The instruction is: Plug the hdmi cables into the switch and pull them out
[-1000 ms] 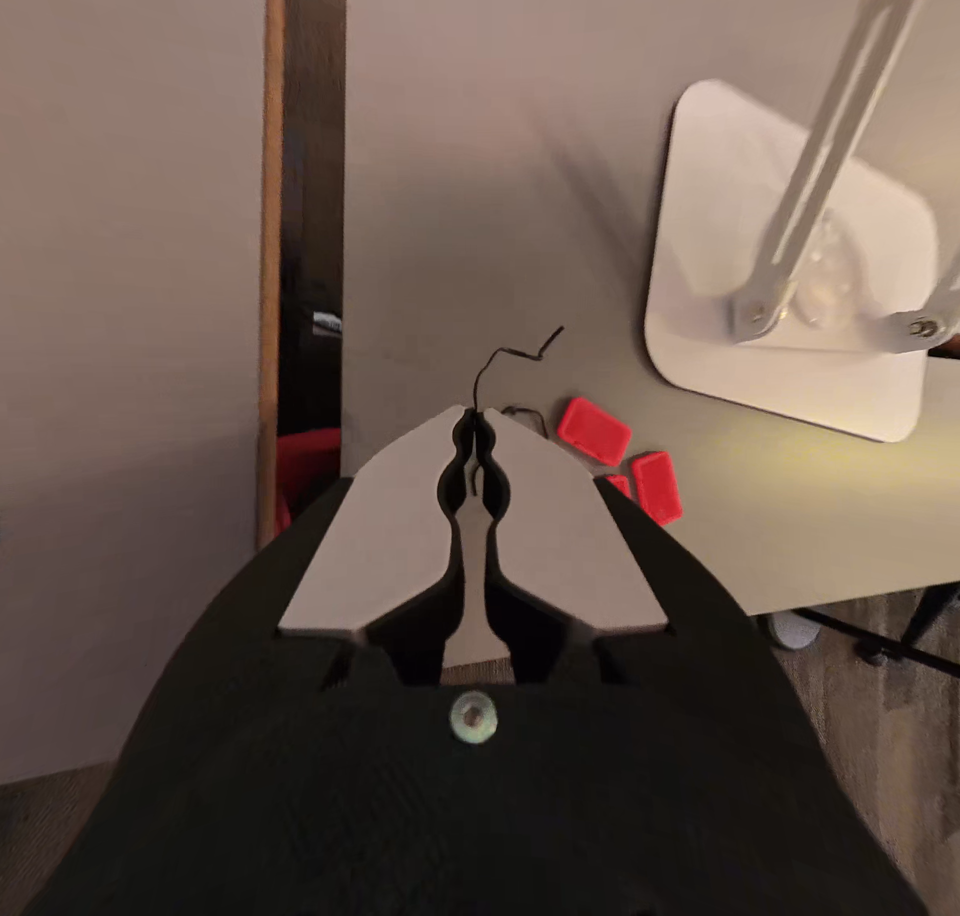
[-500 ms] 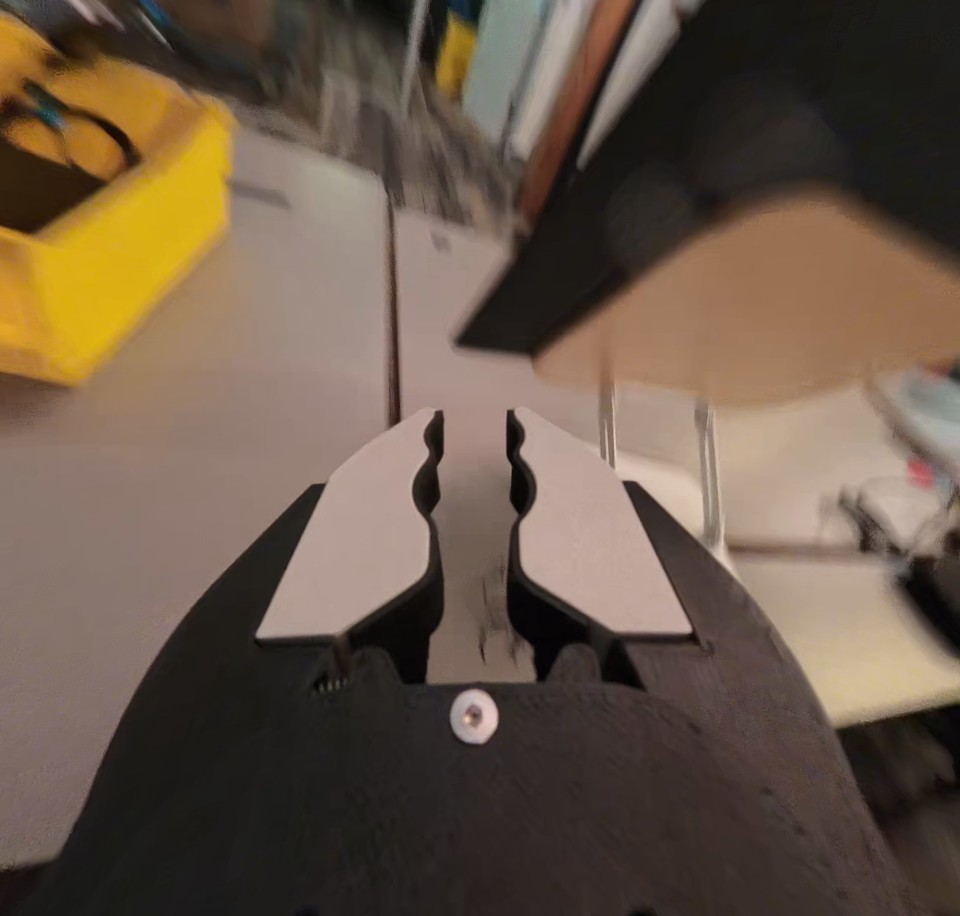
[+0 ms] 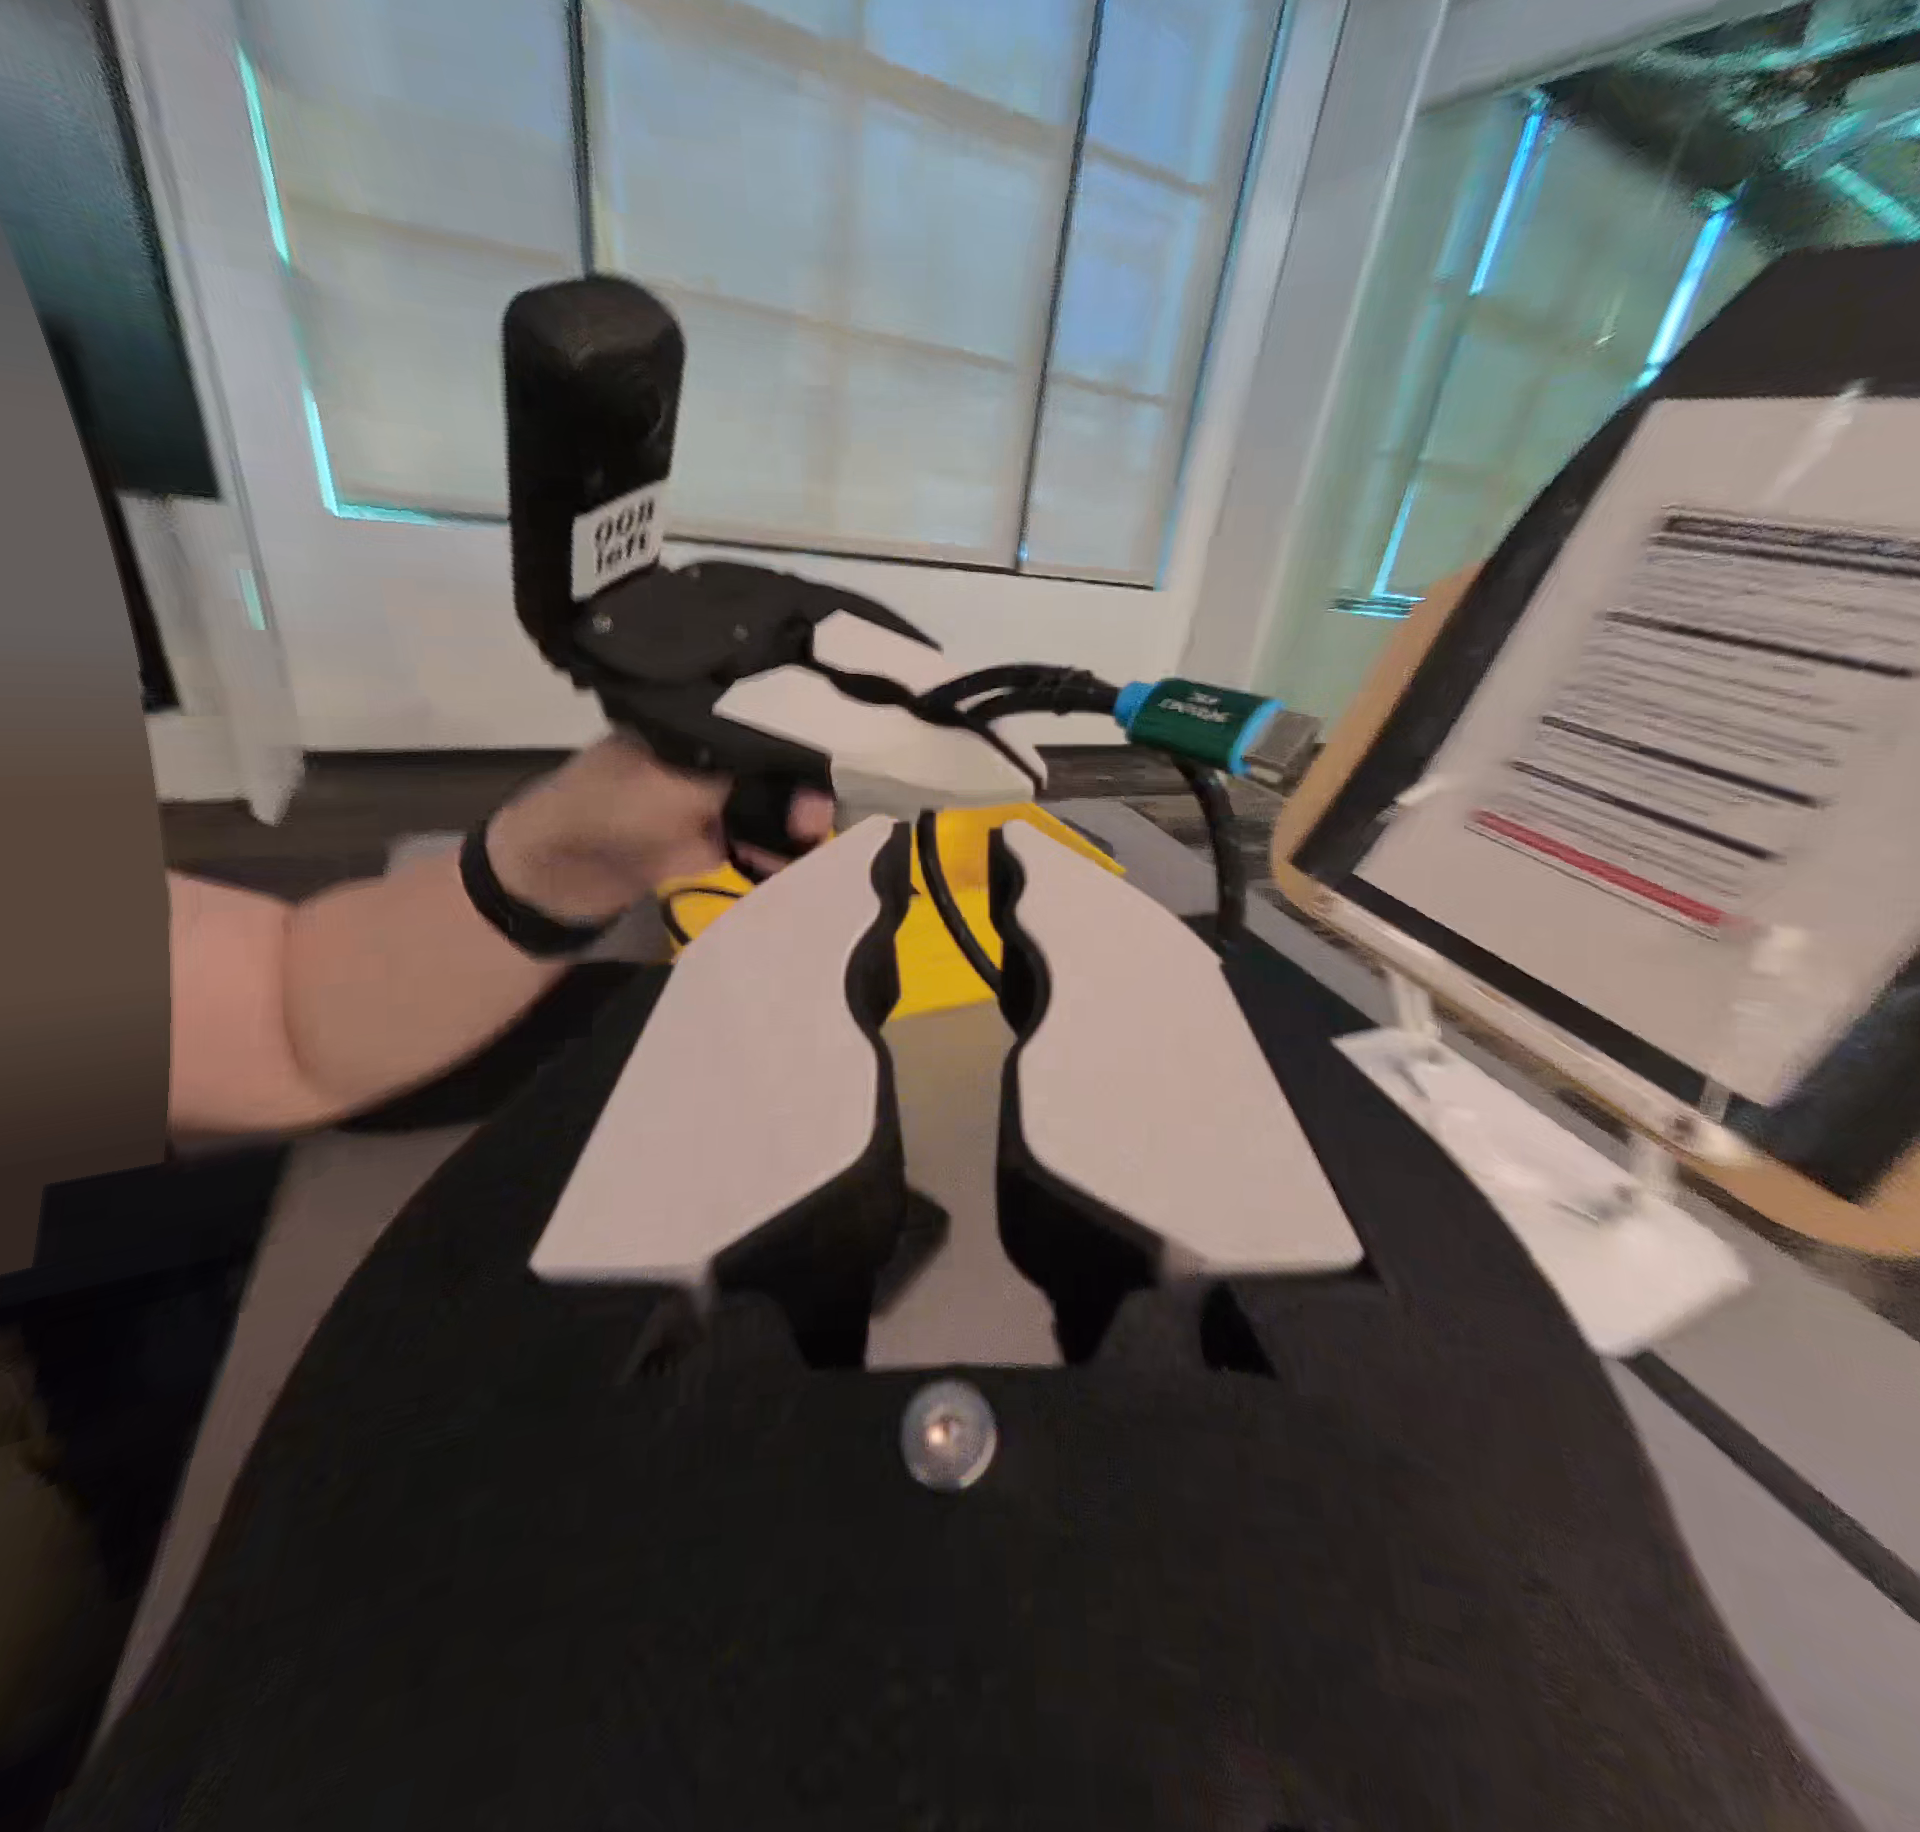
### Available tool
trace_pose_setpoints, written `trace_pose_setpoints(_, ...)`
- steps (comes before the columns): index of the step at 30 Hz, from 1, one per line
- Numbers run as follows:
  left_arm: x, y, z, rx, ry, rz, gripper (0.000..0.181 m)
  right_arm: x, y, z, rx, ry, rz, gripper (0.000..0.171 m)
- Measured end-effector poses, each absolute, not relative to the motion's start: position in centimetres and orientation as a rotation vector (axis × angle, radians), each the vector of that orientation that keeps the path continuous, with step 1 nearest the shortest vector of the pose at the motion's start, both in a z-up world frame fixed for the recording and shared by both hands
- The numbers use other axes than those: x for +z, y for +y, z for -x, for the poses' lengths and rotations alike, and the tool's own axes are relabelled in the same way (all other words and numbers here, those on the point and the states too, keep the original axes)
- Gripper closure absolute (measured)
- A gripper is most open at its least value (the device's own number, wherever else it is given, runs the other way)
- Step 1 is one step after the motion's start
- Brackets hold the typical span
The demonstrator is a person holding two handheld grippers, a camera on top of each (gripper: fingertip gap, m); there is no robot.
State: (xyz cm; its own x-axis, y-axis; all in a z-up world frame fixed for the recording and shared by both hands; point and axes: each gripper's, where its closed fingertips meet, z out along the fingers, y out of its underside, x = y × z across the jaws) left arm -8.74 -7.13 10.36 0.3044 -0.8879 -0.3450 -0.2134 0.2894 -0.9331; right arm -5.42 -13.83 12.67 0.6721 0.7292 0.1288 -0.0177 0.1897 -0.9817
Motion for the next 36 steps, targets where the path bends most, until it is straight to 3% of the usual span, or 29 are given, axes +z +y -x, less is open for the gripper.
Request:
trace_pose_setpoints(6, 13.2, -6.0, 10.7, -0.457, 1.061, 1.094, 0.178, 15.7, -8.8, 8.3, 0.881, -0.531, 1.354, 0.158)
trace_pose_setpoints(14, 14.1, -5.4, 11.4, -0.168, 1.017, 0.958, 0.178, 15.9, -8.1, 9.9, 1.251, -0.428, 1.407, 0.151)
trace_pose_setpoints(18, 14.1, -5.0, 11.6, 0.060, 1.008, 0.893, 0.178, 16.0, -9.1, 9.7, 0.959, -0.557, 1.307, 0.152)
trace_pose_setpoints(26, 11.8, -6.1, 9.8, -0.025, 1.138, 0.998, 0.178, 14.6, -8.8, 7.8, -0.443, -0.931, 0.998, 0.147)
trace_pose_setpoints(36, 11.4, -7.0, 9.4, -0.103, 1.175, 1.054, 0.178, 14.3, -9.0, 8.2, -0.480, -0.921, 0.975, 0.161)
